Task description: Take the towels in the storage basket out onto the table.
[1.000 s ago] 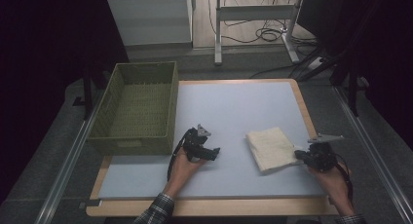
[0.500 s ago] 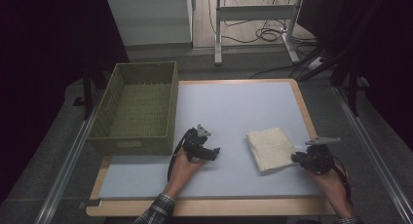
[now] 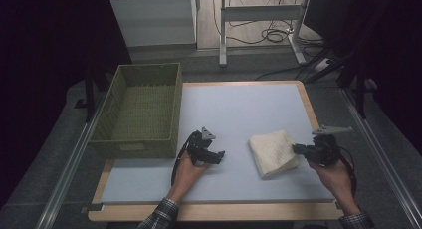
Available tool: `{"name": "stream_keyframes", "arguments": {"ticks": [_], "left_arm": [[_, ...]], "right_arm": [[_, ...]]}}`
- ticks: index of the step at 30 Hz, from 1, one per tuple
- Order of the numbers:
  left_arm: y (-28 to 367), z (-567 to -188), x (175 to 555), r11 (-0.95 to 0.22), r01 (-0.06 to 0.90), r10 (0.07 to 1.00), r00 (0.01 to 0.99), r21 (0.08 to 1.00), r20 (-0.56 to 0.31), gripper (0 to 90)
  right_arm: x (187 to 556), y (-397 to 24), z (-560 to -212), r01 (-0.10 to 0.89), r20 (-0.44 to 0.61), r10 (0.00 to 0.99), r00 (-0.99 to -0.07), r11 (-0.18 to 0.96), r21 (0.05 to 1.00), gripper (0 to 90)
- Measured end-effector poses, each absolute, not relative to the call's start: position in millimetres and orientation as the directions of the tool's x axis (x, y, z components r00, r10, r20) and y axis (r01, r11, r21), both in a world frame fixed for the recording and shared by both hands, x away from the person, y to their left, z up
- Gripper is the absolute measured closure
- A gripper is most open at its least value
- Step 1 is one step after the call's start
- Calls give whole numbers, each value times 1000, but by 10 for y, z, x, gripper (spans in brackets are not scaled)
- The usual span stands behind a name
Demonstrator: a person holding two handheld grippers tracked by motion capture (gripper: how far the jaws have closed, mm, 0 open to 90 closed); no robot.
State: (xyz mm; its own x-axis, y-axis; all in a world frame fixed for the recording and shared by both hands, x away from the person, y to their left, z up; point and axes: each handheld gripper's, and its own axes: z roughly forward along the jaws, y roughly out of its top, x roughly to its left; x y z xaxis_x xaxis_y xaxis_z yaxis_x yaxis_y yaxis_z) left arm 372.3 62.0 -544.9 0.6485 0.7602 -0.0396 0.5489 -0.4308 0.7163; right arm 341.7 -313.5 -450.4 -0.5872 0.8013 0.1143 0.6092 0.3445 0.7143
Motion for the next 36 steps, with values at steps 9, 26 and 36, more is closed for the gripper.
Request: {"name": "stream_keyframes", "arguments": {"ticks": [9, 26, 36], "left_arm": [[620, -5448, 3721, -430, 549, 760, 648, 716, -40, 115], [619, -5450, 3722, -431, 548, 760, 648, 717, -39, 115], [619, -5444, 3729, -430, 554, 761, 647, 712, -44, 115]], "right_arm": [[3402, -2616, -4248, 519, 72, 722, -688, 420, 745, 868], [3367, -3250, -5007, 659, 90, 831, -549, 364, 658, 839], [3343, -3355, -5084, 665, 72, 852, -518, 349, 660, 528]]}}
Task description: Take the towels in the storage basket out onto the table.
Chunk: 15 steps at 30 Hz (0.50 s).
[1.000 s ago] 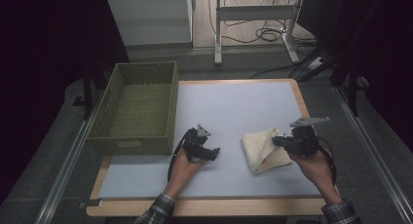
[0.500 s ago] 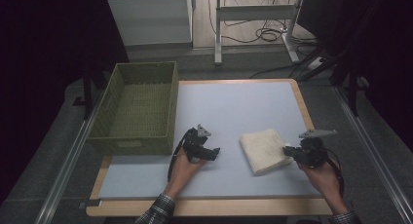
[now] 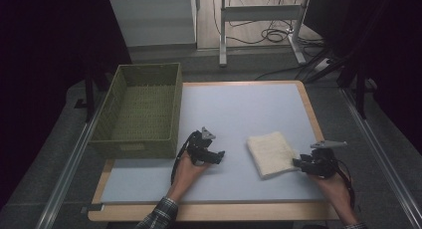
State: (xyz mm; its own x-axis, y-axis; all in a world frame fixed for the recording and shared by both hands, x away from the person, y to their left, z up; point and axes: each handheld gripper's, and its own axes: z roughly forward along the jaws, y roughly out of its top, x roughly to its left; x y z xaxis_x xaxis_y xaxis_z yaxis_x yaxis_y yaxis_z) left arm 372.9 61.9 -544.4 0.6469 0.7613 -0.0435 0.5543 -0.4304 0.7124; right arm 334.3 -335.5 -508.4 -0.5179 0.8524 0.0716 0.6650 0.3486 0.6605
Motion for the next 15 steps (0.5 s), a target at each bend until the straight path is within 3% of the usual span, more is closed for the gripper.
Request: {"name": "stream_keyframes", "arguments": {"ticks": [2, 5, 8, 9, 10, 15], "left_arm": [[599, -5411, 3762, -440, 566, 763, 645, 697, -41, 134], [540, -5372, 3824, -453, 569, 757, 652, 686, -40, 148], [458, -5311, 3886, -458, 562, 747, 663, 689, -44, 161], [458, -5311, 3886, -458, 562, 747, 663, 689, -44, 162], [392, -5252, 3925, -457, 556, 739, 672, 695, -51, 171], [166, -5046, 4037, -456, 532, 702, 708, 714, -79, 220]], "right_arm": [[3353, -3341, -5115, 670, 84, 847, -526, 351, 654, 486], [3335, -3288, -5126, 656, 50, 845, -532, 374, 655, 492], [3327, -3273, -5125, 662, 73, 841, -537, 366, 653, 628], [3327, -3273, -5125, 662, 73, 841, -537, 366, 653, 628], [3335, -3281, -5133, 681, 139, 827, -545, 340, 649, 762], [3354, -3314, -5139, 700, 189, 819, -542, 316, 640, 806]]}}
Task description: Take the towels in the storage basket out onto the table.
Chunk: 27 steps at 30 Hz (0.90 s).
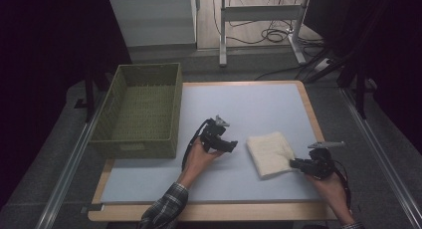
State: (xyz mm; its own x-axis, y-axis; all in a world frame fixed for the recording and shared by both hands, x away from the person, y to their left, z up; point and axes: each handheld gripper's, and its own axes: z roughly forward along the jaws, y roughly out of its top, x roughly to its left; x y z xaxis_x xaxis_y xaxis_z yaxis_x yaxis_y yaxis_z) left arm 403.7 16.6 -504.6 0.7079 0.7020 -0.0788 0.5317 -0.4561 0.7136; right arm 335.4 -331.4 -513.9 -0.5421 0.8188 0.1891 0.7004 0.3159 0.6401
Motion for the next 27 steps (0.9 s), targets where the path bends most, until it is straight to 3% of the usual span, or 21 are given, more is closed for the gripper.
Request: {"name": "stream_keyframes", "arguments": {"ticks": [3, 9, 19, 22, 27], "left_arm": [[23, -4965, 4082, -469, 513, 679, 730, 719, -78, 249], [-272, -4940, 4199, -500, 508, 650, 755, 702, -83, 451], [-431, -5200, 4203, -575, 518, 622, 780, 633, -72, 468], [-412, -5214, 4192, -551, 539, 635, 766, 637, -99, 490], [-442, -5191, 4151, -553, 553, 627, 769, 623, -126, 611]], "right_arm": [[3353, -3313, -5141, 700, 192, 818, -542, 312, 643, 806], [3347, -3315, -5147, 693, 189, 815, -547, 314, 649, 802], [3346, -3321, -5150, 683, 181, 810, -558, 325, 654, 794], [3344, -3311, -5147, 684, 175, 813, -556, 327, 652, 794], [3348, -3290, -5131, 690, 167, 816, -554, 337, 640, 799]]}}
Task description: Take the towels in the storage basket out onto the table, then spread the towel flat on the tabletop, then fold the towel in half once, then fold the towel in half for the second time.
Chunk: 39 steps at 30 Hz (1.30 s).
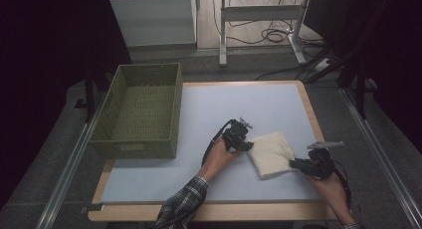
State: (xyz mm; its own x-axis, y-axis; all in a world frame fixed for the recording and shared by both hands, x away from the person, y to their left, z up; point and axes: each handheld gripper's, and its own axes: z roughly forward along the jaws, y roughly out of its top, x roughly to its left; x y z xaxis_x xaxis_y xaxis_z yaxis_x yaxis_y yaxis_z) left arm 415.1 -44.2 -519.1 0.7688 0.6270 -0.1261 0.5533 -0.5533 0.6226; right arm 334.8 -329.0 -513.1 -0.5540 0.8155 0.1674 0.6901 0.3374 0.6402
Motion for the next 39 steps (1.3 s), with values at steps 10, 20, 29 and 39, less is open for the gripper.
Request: {"name": "stream_keyframes", "arguments": {"ticks": [10, 20, 29, 39], "left_arm": [[-438, -5115, 4093, -599, 502, 596, 800, 624, -71, 838], [-198, -4891, 4090, -613, 483, 610, 792, 625, -14, 829], [7, -4784, 4079, -610, 491, 631, 776, 623, 7, 826], [176, -4665, 4070, -602, 500, 651, 759, 623, 20, 824]], "right_arm": [[3323, -3263, -5048, 681, 172, 797, -580, 357, 639, 823], [3302, -3043, -4851, 632, 161, 754, -636, 390, 670, 823], [3354, -2832, -4753, 605, 149, 730, -667, 414, 680, 822], [3412, -2665, -4690, 585, 144, 708, -691, 432, 686, 821]]}}
